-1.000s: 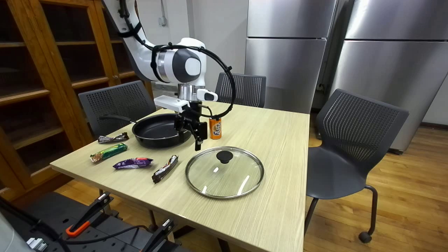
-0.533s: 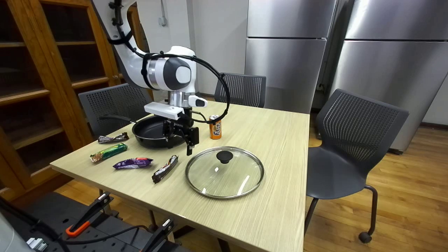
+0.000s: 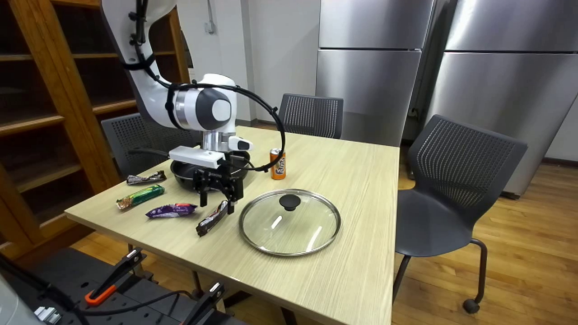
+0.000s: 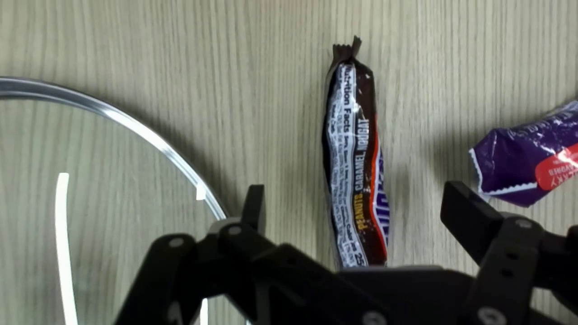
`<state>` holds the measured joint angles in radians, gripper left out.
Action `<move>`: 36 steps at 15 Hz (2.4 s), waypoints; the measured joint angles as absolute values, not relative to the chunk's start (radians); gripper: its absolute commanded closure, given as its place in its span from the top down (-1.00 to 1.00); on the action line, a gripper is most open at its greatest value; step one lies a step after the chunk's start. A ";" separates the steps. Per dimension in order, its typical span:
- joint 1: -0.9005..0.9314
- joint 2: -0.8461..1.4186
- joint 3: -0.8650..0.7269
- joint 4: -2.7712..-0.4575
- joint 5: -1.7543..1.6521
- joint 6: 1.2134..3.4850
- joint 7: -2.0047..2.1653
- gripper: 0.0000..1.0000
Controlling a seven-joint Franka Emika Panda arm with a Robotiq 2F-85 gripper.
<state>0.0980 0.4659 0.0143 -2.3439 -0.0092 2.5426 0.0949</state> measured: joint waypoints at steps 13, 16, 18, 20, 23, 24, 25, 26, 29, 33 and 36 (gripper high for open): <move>0.113 0.512 0.018 -2.368 -0.030 2.642 0.094 -0.25; 0.113 0.494 0.021 -2.379 -0.029 2.651 0.087 -0.77; 0.113 0.486 0.023 -2.389 -0.029 2.668 0.079 -0.93; 0.113 0.469 0.024 -2.399 -0.029 2.669 0.068 -1.00; 0.112 0.425 0.029 -2.416 -0.029 2.669 0.056 -0.94; 0.112 0.408 0.031 -2.423 -0.028 2.669 0.053 -0.95; 0.112 0.391 0.032 -2.429 -0.028 2.669 0.053 -0.94; 0.112 0.372 0.035 -2.434 -0.028 2.669 0.052 -0.94; 0.112 0.319 0.046 -2.448 -0.027 2.669 0.052 -0.94; 0.112 0.269 0.064 -2.452 -0.025 2.669 0.052 -0.95; 0.112 0.243 0.078 -2.451 -0.025 2.669 0.052 -0.95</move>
